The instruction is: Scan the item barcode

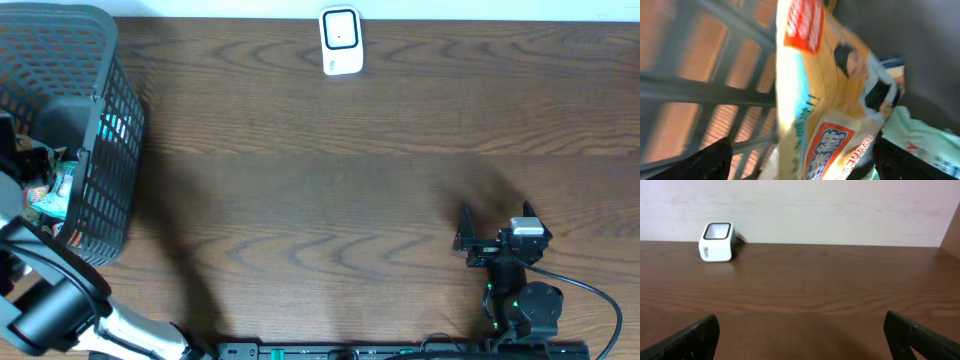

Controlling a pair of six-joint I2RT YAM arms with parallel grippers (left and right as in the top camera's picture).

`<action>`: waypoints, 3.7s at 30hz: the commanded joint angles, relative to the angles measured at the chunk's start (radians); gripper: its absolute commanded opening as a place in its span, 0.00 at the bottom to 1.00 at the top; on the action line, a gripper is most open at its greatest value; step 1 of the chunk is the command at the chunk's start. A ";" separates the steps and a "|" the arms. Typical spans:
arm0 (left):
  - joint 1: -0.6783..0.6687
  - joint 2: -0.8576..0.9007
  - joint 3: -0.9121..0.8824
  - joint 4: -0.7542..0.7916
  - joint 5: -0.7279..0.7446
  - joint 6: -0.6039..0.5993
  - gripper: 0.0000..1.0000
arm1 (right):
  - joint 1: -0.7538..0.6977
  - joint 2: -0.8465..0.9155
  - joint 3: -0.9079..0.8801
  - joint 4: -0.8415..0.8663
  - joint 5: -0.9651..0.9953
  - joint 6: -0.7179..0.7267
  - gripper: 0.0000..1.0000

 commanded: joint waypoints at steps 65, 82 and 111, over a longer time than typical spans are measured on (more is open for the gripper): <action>-0.605 -0.455 0.013 0.677 0.768 -1.328 0.08 | 0.009 -0.005 -0.003 -0.002 0.001 -0.011 0.99; -1.084 -0.115 0.013 0.499 0.376 -1.219 0.07 | 0.009 -0.005 -0.003 -0.002 0.001 -0.011 0.99; -1.202 0.029 0.014 0.477 0.302 -1.159 0.79 | 0.009 -0.005 -0.003 -0.002 0.001 -0.011 0.99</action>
